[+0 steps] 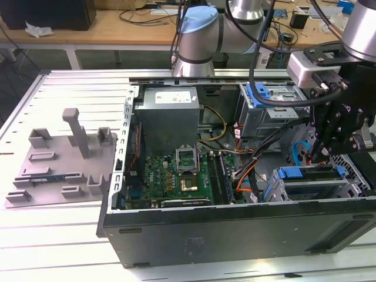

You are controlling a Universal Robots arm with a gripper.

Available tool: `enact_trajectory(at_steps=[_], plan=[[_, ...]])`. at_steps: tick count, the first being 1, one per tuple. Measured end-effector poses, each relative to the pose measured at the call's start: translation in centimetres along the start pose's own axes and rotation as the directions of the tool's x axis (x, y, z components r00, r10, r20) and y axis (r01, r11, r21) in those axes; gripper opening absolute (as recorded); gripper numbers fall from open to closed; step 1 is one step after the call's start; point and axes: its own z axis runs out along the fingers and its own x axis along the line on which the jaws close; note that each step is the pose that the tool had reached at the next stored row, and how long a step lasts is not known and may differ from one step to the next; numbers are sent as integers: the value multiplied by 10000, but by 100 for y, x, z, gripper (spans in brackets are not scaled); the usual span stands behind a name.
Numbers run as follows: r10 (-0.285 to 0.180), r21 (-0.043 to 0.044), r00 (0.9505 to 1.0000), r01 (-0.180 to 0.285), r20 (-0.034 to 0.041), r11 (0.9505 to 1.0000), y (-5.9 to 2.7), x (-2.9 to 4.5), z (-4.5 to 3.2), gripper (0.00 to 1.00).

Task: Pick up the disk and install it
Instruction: 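Insert the second disk wire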

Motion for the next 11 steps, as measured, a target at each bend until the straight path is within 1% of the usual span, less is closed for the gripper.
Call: enact_trajectory(at_steps=[7,9,11], plan=[[27,-1,10000,-27,38,10000,-9,43,4,16],[41,-2,10000,-41,65,10000,-11,48,5,16],[63,-2,9999,-63,116,10000,-13,53,8,16]])
